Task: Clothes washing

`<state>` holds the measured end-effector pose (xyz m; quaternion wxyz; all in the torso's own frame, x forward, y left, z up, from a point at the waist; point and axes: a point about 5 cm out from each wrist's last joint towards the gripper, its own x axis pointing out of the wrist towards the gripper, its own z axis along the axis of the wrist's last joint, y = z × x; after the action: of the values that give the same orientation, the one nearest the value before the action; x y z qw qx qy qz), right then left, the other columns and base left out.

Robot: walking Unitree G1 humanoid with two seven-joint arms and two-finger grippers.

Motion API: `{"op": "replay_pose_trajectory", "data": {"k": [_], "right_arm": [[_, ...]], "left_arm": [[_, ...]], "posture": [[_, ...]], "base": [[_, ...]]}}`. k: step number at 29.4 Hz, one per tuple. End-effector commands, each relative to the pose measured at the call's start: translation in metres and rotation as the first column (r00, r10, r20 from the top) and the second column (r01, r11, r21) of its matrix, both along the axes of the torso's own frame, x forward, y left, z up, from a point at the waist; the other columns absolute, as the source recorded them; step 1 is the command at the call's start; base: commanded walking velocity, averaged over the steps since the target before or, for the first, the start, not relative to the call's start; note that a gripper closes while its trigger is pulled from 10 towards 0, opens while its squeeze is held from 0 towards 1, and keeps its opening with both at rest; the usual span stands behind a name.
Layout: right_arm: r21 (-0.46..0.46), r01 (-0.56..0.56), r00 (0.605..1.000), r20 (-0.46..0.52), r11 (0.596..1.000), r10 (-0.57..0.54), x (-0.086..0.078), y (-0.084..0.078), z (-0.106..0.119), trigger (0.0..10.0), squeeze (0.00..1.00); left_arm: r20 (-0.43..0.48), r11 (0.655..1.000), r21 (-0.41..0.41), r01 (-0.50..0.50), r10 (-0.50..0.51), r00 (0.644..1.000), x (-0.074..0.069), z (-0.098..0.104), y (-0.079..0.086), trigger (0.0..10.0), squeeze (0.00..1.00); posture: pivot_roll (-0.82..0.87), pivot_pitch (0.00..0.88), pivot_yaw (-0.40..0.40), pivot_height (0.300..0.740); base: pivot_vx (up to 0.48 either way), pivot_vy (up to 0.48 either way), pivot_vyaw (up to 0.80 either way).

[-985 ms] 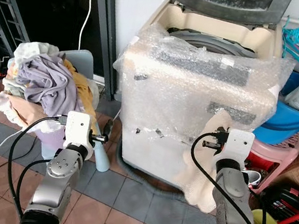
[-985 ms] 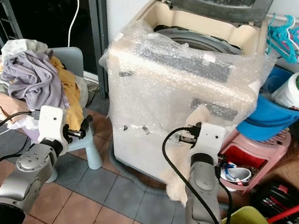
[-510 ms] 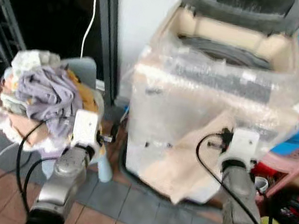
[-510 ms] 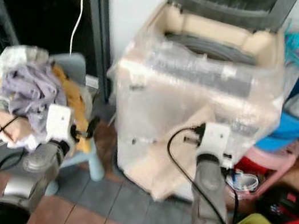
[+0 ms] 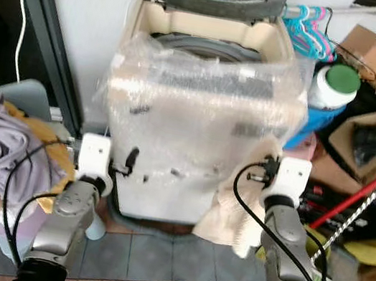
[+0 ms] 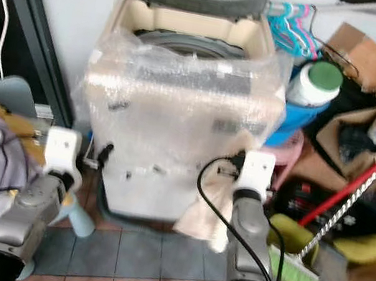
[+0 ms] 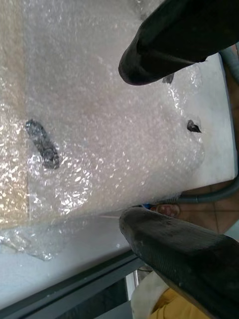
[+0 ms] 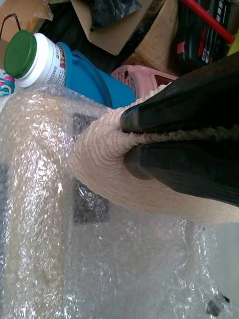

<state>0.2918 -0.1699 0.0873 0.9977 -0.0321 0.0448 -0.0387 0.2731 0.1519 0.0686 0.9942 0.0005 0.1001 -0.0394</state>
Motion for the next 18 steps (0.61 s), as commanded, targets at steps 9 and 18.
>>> {"op": "replay_pose_trajectory", "data": {"k": [9, 18], "right_arm": [[0.013, 0.033, 0.997, 0.063, 0.999, -0.034, 0.0107, -0.0028, 0.0118, 10.0, 0.0], [0.034, 0.049, 0.995, 0.08, 0.998, -0.051, 0.0138, 0.0008, 0.0152, 10.0, 0.0]], "left_arm": [[-0.015, 0.999, 0.036, 0.026, -0.025, 1.0, 0.0019, -0.0003, -0.0008, 10.0, 0.0], [0.003, 0.996, 0.064, 0.061, -0.062, 0.998, 0.0063, 0.0041, -0.003, 10.0, 0.0]], "posture": [[-0.03, 0.0, 0.068, 0.74], [-0.02, 0.0, 0.08, 0.74]], "base": [[0.0, 0.0, 0.0], [0.0, 0.0, 0.0]]}}
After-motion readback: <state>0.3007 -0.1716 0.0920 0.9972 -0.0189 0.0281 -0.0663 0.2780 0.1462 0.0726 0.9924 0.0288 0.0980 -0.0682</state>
